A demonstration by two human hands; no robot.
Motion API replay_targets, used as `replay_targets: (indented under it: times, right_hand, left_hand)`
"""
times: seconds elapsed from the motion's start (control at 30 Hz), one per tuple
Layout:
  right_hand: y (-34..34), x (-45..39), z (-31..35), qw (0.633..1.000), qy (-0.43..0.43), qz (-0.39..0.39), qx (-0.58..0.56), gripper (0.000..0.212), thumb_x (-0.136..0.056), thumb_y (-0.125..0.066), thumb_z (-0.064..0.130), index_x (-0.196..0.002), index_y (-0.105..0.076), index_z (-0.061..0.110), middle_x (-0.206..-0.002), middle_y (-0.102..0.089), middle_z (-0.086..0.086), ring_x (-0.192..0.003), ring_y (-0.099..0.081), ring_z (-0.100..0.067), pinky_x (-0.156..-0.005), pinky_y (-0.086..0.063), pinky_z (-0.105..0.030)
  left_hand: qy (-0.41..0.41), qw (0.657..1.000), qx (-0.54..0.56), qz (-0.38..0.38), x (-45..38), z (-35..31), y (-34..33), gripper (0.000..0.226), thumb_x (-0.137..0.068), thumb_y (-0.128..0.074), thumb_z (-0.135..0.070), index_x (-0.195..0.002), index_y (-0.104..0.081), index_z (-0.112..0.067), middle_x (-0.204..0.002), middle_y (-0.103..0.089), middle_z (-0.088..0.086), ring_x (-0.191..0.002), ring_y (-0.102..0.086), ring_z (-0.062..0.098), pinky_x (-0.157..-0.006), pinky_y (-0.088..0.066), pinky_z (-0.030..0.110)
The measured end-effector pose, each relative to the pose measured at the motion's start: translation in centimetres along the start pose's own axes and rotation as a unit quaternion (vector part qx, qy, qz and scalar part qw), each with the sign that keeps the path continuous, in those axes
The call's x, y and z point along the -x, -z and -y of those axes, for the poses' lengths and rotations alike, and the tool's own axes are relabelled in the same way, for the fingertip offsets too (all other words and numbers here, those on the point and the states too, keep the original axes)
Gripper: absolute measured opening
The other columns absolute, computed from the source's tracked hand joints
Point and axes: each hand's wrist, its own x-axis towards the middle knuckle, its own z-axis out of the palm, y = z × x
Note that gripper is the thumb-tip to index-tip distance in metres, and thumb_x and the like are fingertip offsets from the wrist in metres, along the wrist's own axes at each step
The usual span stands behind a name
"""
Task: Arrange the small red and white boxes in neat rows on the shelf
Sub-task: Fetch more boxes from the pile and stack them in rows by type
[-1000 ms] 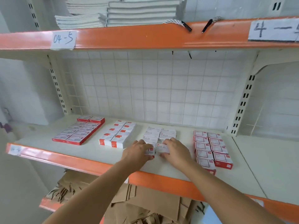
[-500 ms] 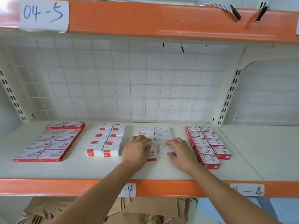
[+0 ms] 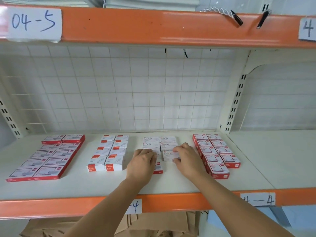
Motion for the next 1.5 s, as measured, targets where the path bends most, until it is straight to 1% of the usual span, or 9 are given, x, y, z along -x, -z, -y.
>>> replay_targets:
  times: [0.1,0.17,0.3,0.4,0.47,0.8,0.93,1.2,1.5]
  right_hand:
    - [-0.1,-0.4,0.6,1.0,-0.005,0.003,-0.001,0.032,-0.092,-0.057,0.025,-0.123,-0.056,0.021,-0.123,-0.047,0.002,-0.116,-0.046,-0.017,-0.08,-0.045,-0.029]
    - [0.0,-0.5,0.9,1.0,-0.001,-0.002,0.01,0.033,-0.091,-0.057,0.027,-0.124,-0.055,0.021,-0.124,-0.048,0.001,-0.116,-0.044,-0.018,-0.083,-0.044,-0.031]
    - [0.0,0.3,1.8,0.995,0.089,-0.033,0.018,0.035,-0.089,-0.055,0.034,-0.123,-0.057,0.023,-0.119,-0.053,0.003,-0.114,-0.045,-0.02,-0.091,-0.036,-0.031]
    - [-0.1,1.3,2.8,0.984,0.173,0.025,-0.018,0.039,-0.087,-0.056,0.033,-0.122,-0.058,0.019,-0.12,-0.057,0.002,-0.115,-0.047,-0.023,-0.093,-0.038,-0.033]
    - [-0.4,1.8,3.5,0.979,0.19,0.067,-0.001,0.044,-0.086,-0.056,0.032,-0.128,-0.054,0.018,-0.126,-0.056,0.002,-0.119,-0.044,-0.022,-0.096,-0.038,-0.034]
    - [-0.7,3.4,6.4,0.982,0.181,0.044,0.013,0.045,-0.094,-0.051,0.025,-0.138,-0.042,0.023,-0.131,-0.047,0.004,-0.121,-0.038,-0.017,-0.087,-0.038,-0.027]
    - [-0.3,3.6,9.3,0.981,0.192,0.036,0.018,0.044,-0.095,-0.049,0.026,-0.138,-0.041,0.021,-0.132,-0.044,0.004,-0.121,-0.035,-0.018,-0.09,-0.039,-0.029]
    - [-2.4,3.3,17.8,0.978,0.206,0.004,0.023,0.046,-0.096,-0.048,0.029,-0.14,-0.039,0.022,-0.134,-0.043,0.004,-0.123,-0.036,-0.018,-0.092,-0.039,-0.03]
    - [-7.1,1.6,28.8,0.988,0.152,0.001,0.016,0.043,-0.095,-0.052,0.028,-0.136,-0.044,0.022,-0.13,-0.047,0.004,-0.121,-0.038,-0.018,-0.089,-0.041,-0.031]
  left_hand:
    - [-0.002,1.0,-0.003,0.001,0.0,0.0,0.0,0.036,-0.1,-0.036,-0.037,-0.118,-0.064,-0.023,-0.126,-0.057,-0.012,-0.122,-0.037,0.011,-0.082,-0.037,0.02]
    - [0.0,1.0,-0.007,0.008,0.0,-0.1,0.2,0.037,-0.1,-0.035,-0.038,-0.118,-0.063,-0.023,-0.126,-0.057,-0.013,-0.122,-0.037,0.011,-0.08,-0.038,0.021]
    - [0.006,0.999,-0.025,0.022,-0.1,-0.3,0.9,0.037,-0.1,-0.033,-0.039,-0.117,-0.061,-0.023,-0.125,-0.056,-0.011,-0.121,-0.039,0.011,-0.078,-0.041,0.027]
    - [0.01,0.999,-0.026,-0.015,0.4,-0.6,1.8,0.033,-0.1,-0.037,-0.036,-0.117,-0.062,-0.023,-0.123,-0.057,-0.01,-0.119,-0.043,0.012,-0.082,-0.045,0.031]
    - [0.017,0.999,-0.026,-0.038,1.1,-0.6,2.6,0.031,-0.099,-0.04,-0.033,-0.118,-0.061,-0.022,-0.123,-0.057,-0.009,-0.118,-0.044,0.013,-0.083,-0.045,0.03]
    - [0.098,0.985,-0.135,-0.033,6.7,4.1,8.1,0.041,-0.099,-0.034,-0.043,-0.131,-0.05,-0.025,-0.137,-0.05,-0.005,-0.125,-0.041,0.017,-0.095,-0.042,0.034]
    - [0.114,0.982,-0.14,-0.045,7.8,6.4,10.4,0.041,-0.099,-0.035,-0.043,-0.132,-0.051,-0.025,-0.138,-0.049,-0.005,-0.127,-0.04,0.017,-0.097,-0.04,0.034]
    - [0.121,0.981,-0.141,-0.047,9.8,13.1,15.1,0.039,-0.099,-0.035,-0.043,-0.129,-0.052,-0.025,-0.133,-0.049,-0.006,-0.123,-0.041,0.018,-0.091,-0.04,0.033]
    - [0.101,0.983,-0.148,-0.032,10.2,23.9,21.1,0.041,-0.099,-0.035,-0.044,-0.132,-0.05,-0.025,-0.137,-0.048,-0.004,-0.126,-0.04,0.018,-0.099,-0.035,0.033]
